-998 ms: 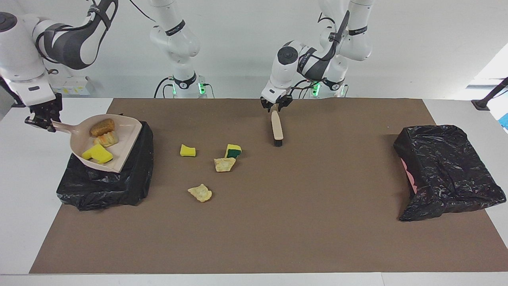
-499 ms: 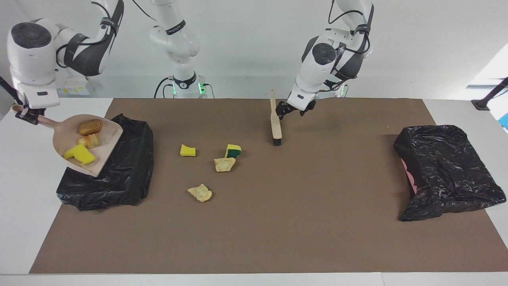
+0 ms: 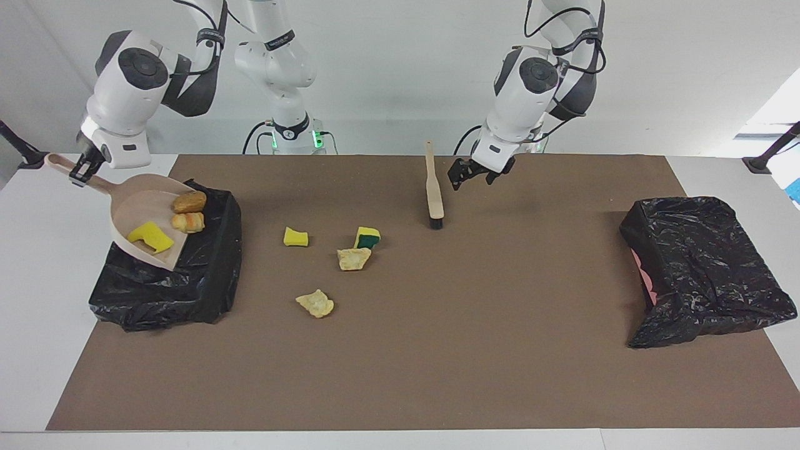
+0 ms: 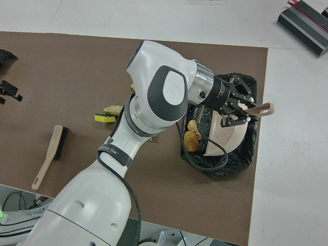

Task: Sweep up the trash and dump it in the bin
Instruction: 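Tip the dustpan contents into the black bag with the right gripper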

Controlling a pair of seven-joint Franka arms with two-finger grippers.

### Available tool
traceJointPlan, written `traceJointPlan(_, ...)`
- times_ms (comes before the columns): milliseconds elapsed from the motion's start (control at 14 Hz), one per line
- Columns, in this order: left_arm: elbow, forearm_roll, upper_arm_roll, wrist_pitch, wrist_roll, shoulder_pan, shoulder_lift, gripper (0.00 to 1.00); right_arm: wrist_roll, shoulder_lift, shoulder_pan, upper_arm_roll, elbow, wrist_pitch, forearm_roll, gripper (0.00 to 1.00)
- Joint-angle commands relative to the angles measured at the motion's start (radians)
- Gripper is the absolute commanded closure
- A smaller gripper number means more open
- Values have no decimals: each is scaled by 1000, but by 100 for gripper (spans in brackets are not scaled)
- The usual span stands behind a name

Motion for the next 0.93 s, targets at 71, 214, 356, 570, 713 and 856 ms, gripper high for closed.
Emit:
traceJointPlan(71,57,82,-9,-31,307,141,4,0,50,-34,41,6,-24,-67,-80,100)
traceJointPlan(214,95,119,-9,-31,463,221,10,0,59,-39,70,9,-24,-107,-98,100)
traceJointPlan(356,163,121,-9,-85,503,310,17,0,112,-61,81,9,-56,-109,-101,100)
traceJointPlan(570,250,206,-4,-169,432,345,18,0,113,-75,123,12,-99,-120,-176,100)
traceJointPlan(713,338,220,-9,-301,270,327,20,0,115,-69,175,12,-128,-132,-245,100)
traceJointPlan(856,350,230,-20,-323,229,324,18,0,129,-63,190,12,-139,-150,-275,100)
